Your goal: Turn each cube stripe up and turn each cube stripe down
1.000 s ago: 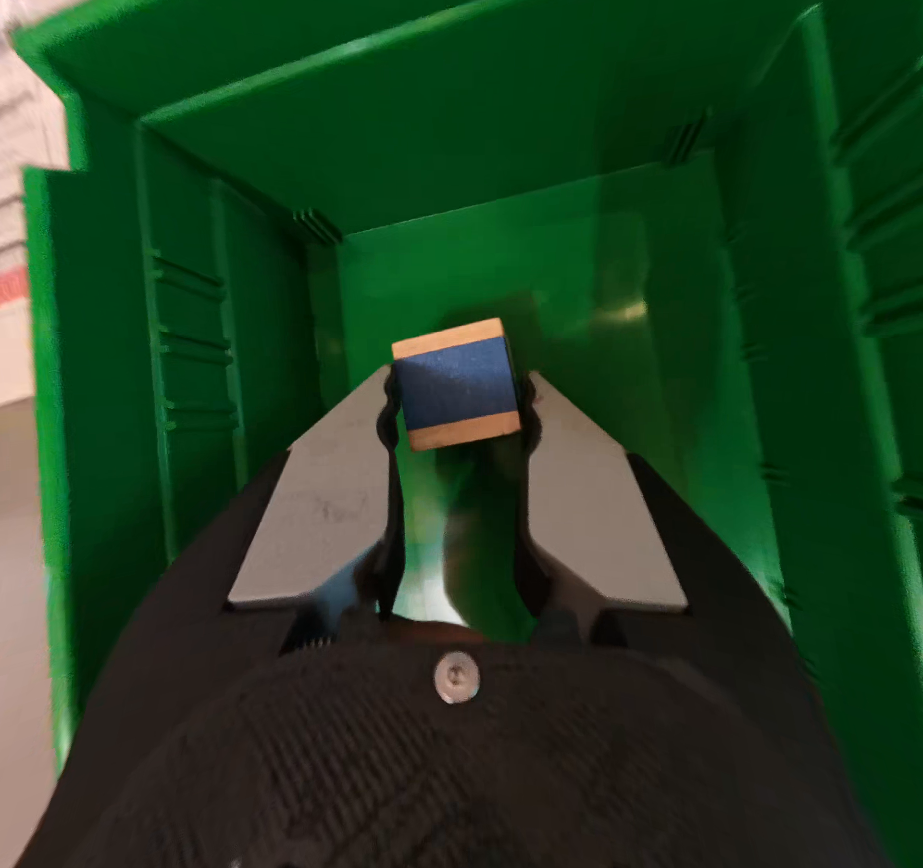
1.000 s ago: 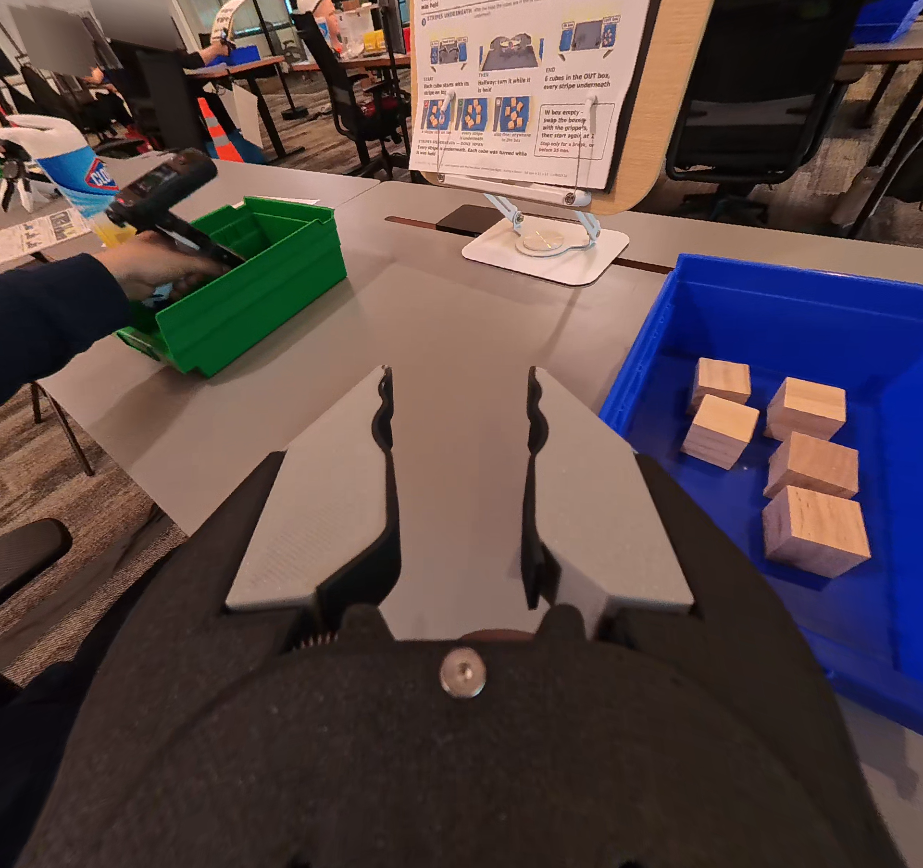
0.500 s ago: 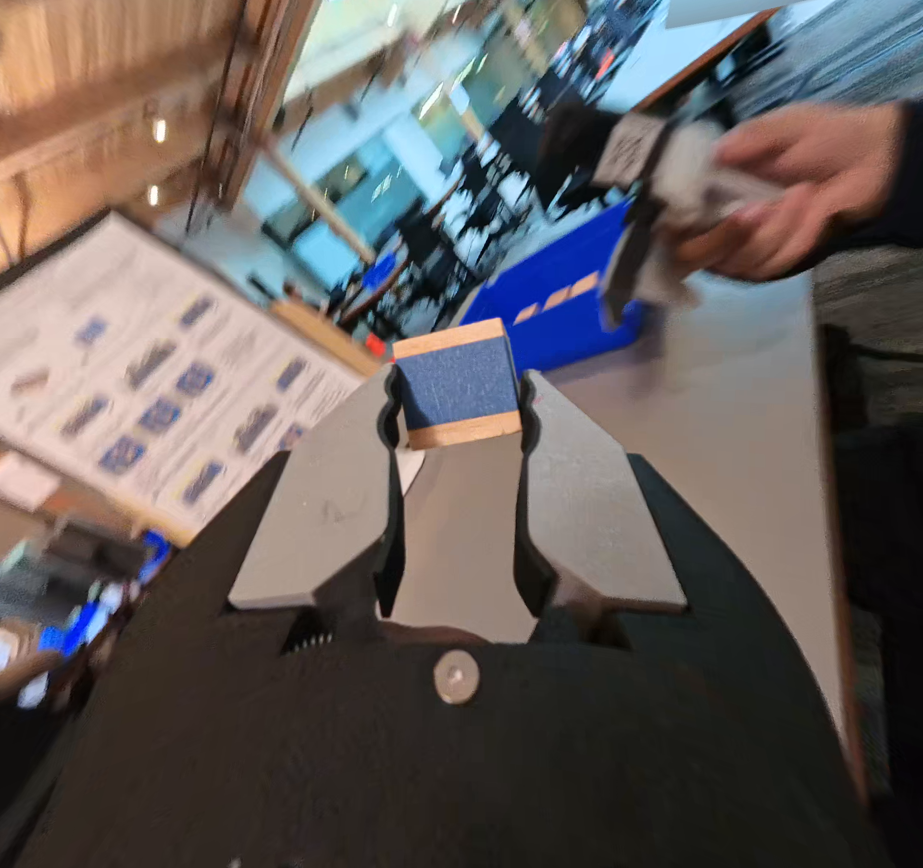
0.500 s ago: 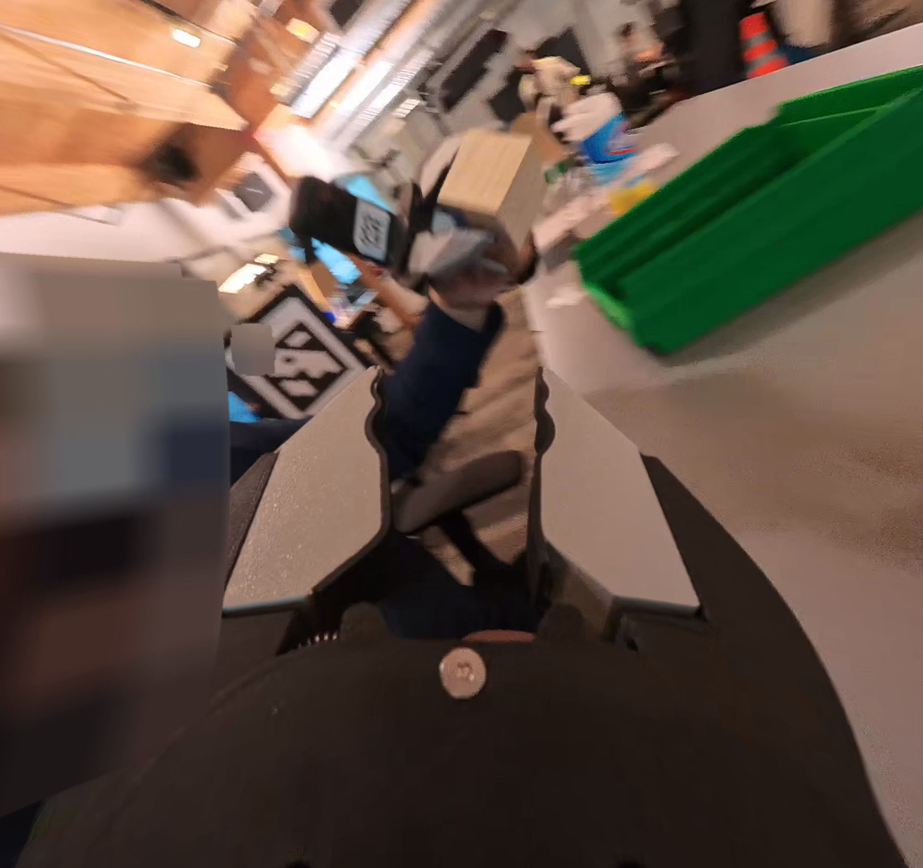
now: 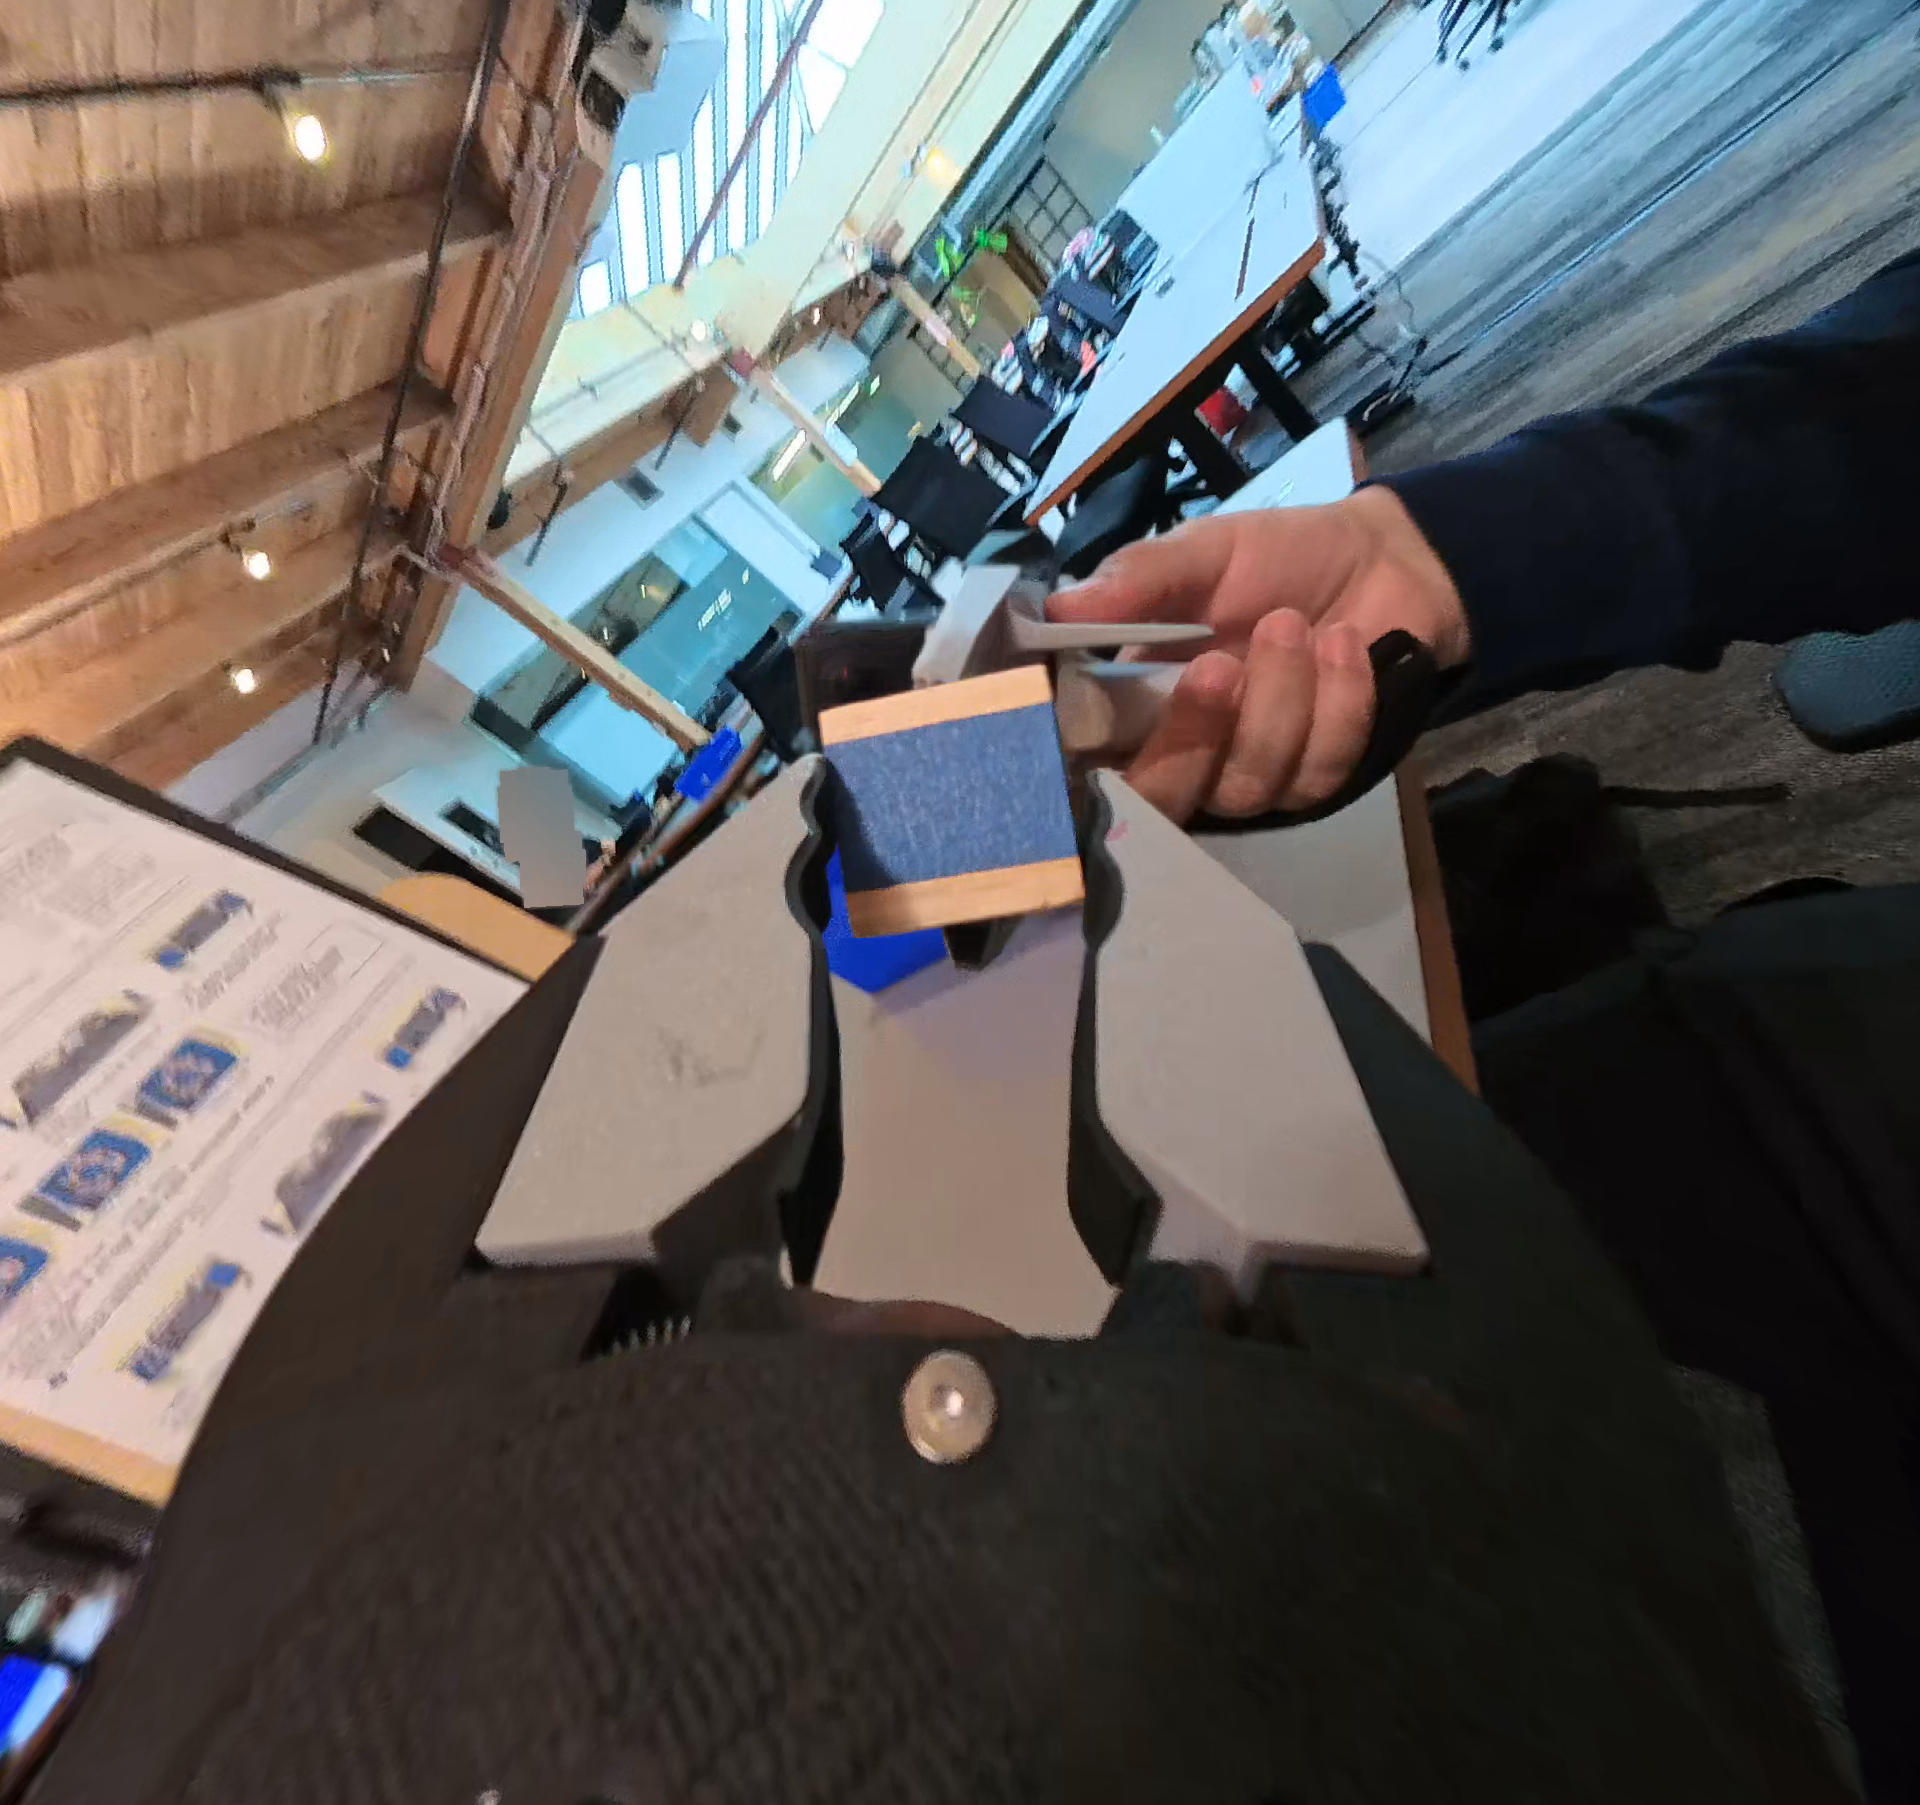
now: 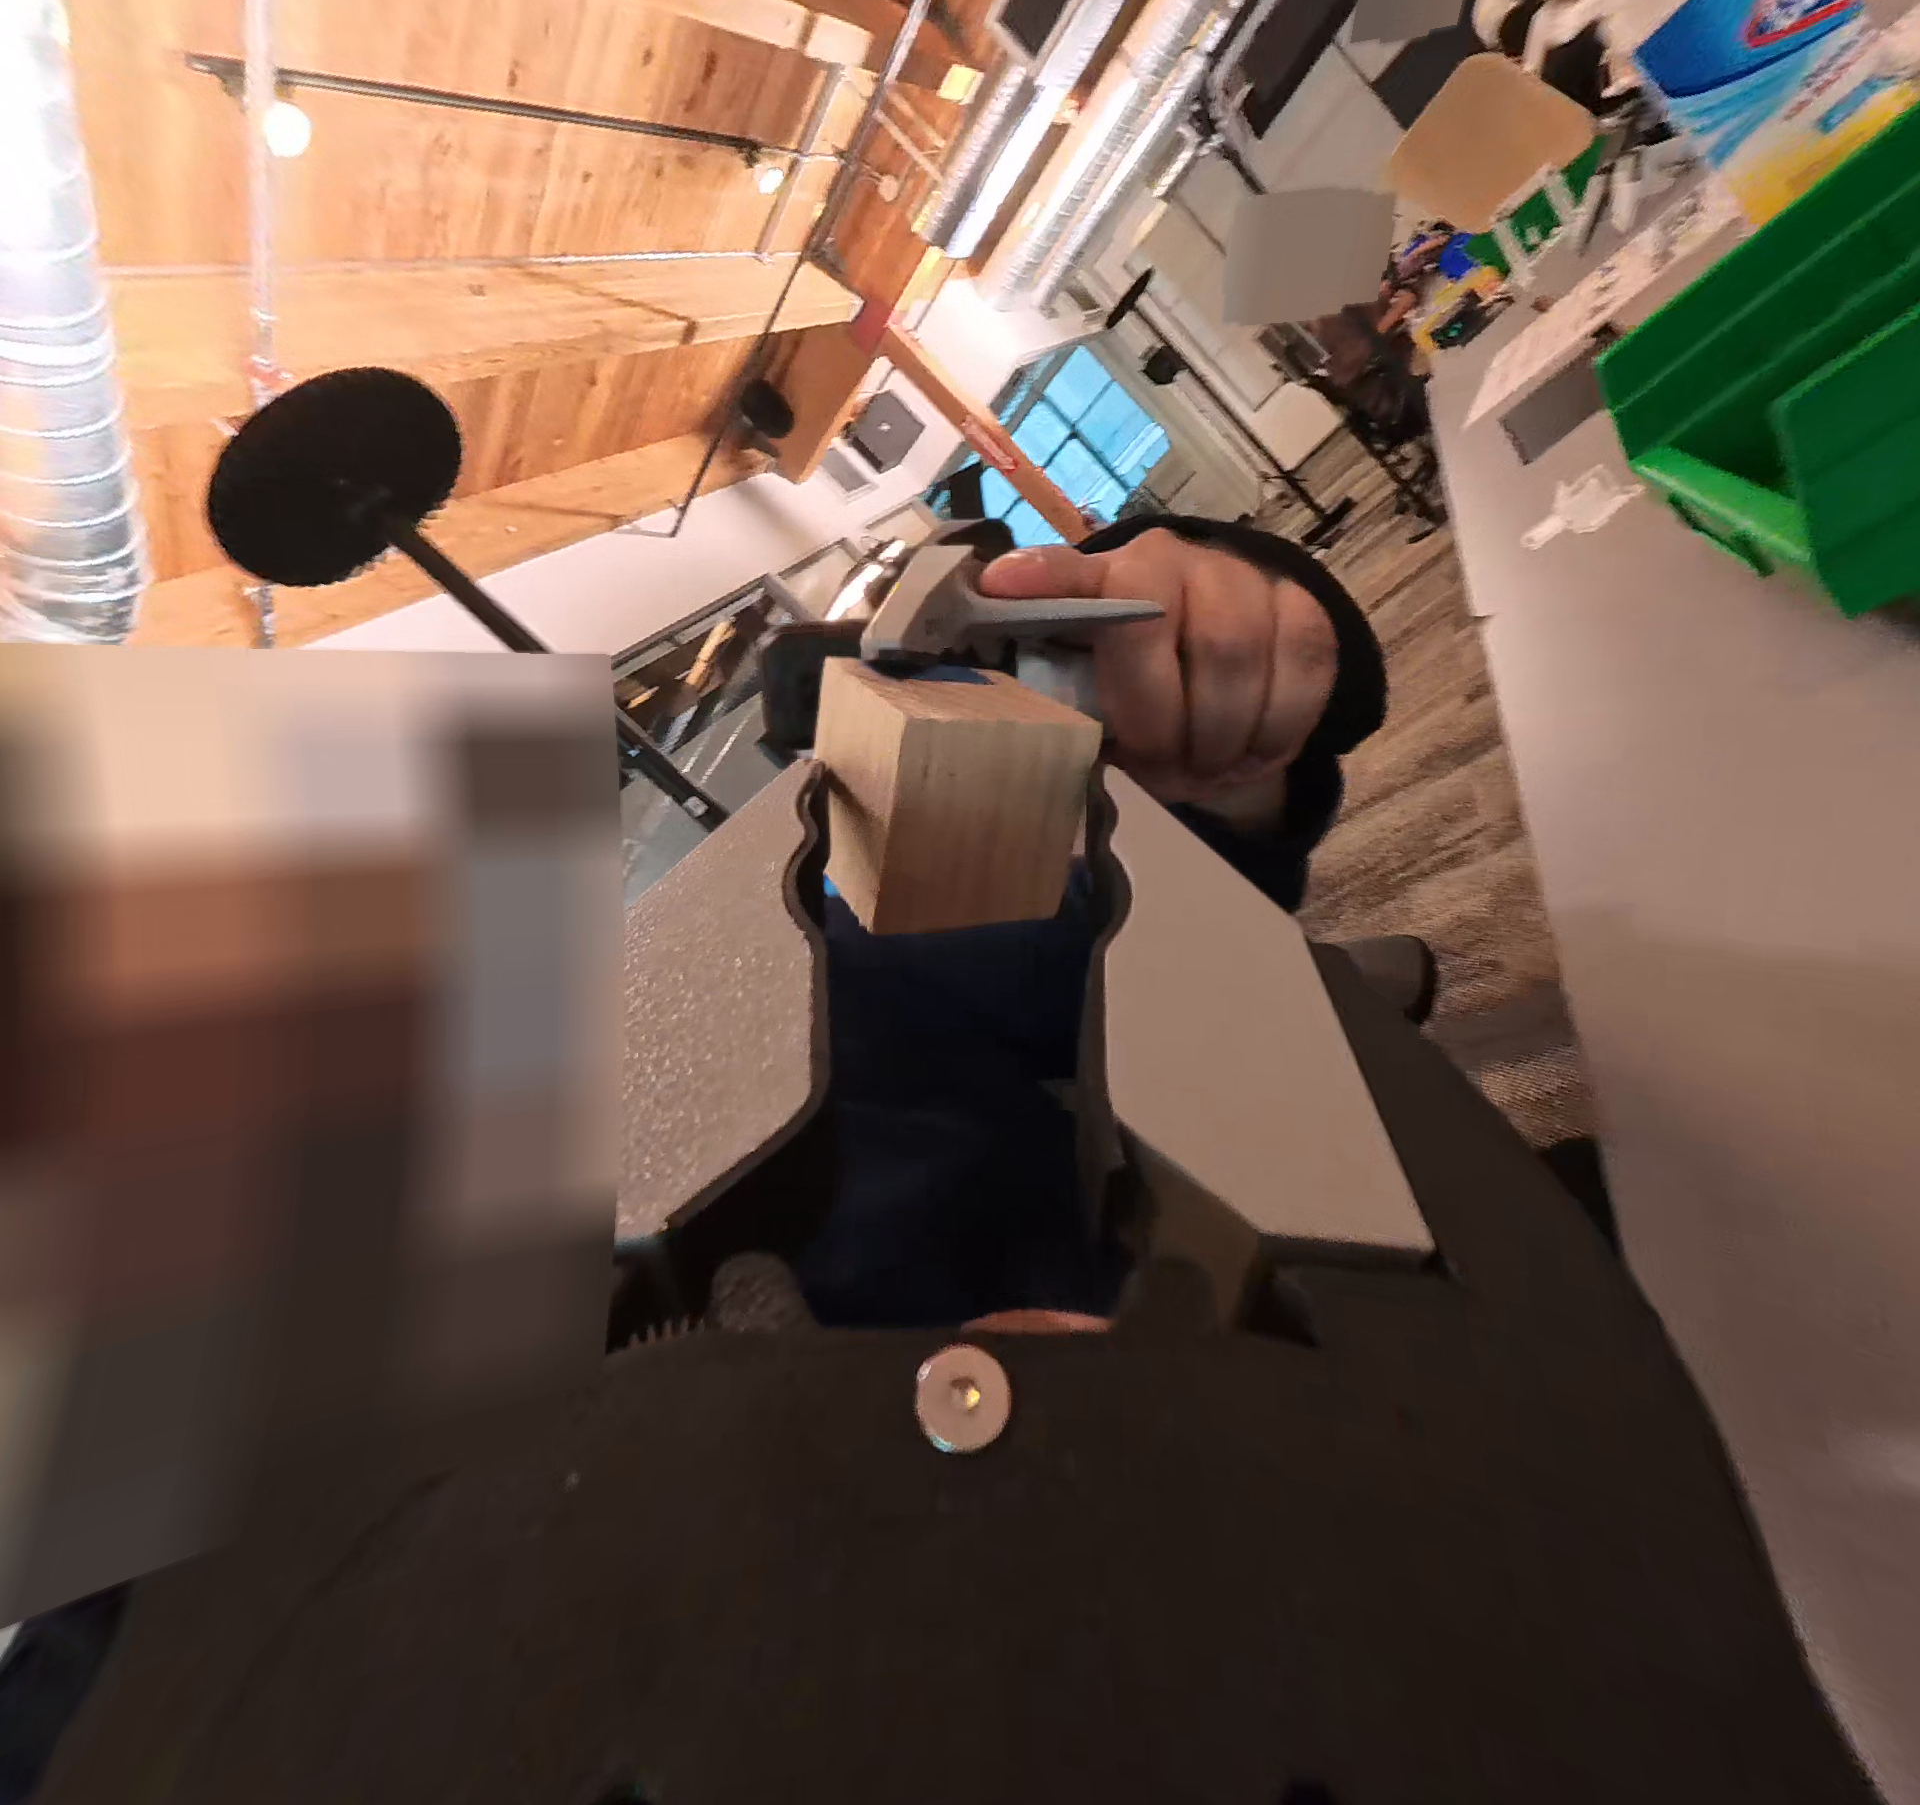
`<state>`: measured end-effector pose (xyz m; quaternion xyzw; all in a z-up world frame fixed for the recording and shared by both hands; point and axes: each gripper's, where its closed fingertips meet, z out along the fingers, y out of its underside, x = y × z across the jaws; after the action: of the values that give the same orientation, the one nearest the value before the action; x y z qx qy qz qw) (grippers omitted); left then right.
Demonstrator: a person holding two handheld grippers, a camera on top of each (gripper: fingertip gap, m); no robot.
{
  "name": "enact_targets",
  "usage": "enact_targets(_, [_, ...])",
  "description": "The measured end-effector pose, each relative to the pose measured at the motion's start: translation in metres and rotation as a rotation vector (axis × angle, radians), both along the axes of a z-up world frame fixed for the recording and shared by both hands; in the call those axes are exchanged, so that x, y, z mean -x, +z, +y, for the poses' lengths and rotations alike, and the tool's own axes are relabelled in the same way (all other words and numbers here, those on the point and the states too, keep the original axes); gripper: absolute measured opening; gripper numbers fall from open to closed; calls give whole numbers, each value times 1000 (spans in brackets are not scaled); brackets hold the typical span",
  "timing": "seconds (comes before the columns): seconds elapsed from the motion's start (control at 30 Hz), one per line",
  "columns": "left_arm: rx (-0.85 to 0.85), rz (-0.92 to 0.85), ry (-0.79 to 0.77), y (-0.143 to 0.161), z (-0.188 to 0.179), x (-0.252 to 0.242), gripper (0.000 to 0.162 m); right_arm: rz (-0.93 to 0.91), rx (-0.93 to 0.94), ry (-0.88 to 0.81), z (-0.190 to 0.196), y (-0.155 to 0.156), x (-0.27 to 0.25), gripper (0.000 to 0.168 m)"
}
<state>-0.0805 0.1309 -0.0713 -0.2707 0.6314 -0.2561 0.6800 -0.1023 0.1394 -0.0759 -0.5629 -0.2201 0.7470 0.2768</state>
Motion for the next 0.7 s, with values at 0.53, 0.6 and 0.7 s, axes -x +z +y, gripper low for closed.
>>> enact_targets(0.53, [266, 161, 541, -76, 100, 75, 42, -1218, -192, -1321, 114, -57, -330, 42])
enact_targets(0.6, [294, 180, 596, -89, 109, 92, 41, -1420, -63, -1231, 127, -94, -362, 42])
enact_targets(0.7, [409, 184, 673, -107, 122, 112, 41, -1672, 55, -1071, 145, -143, -389, 44])
